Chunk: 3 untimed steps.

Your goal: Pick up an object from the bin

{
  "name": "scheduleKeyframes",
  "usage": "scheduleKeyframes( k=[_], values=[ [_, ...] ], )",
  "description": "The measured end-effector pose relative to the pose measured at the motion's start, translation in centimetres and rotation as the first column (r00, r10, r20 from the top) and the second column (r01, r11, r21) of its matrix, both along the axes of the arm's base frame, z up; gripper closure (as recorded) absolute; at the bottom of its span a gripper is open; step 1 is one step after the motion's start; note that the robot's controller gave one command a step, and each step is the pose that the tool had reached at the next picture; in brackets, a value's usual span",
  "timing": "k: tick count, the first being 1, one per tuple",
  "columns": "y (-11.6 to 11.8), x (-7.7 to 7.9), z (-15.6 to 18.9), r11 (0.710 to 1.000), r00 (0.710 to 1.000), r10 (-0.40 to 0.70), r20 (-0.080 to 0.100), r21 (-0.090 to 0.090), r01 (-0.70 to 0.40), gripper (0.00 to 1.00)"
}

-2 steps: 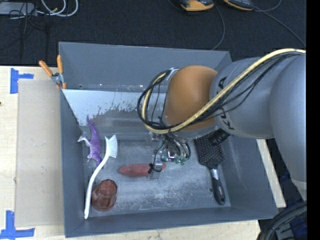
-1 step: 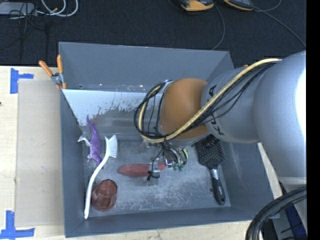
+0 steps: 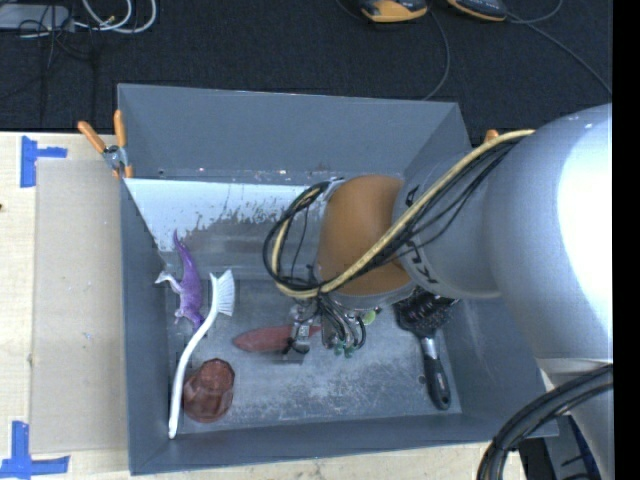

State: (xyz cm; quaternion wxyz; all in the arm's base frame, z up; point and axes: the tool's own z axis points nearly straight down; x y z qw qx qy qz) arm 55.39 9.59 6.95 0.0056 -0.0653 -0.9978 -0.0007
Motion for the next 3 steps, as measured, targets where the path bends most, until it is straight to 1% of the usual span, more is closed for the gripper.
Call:
scheduleKeyframes(
  k=[2, 3],
  values=[
    [0.0, -0.1, 0.2, 1.0, 1.0, 0.0, -0.002, 0.0, 0.0, 1.0],
    [-0.1, -0.3, 2.3, 1.0, 1.0, -0.001, -0.01, -0.001, 0.001, 1.0]
  ],
)
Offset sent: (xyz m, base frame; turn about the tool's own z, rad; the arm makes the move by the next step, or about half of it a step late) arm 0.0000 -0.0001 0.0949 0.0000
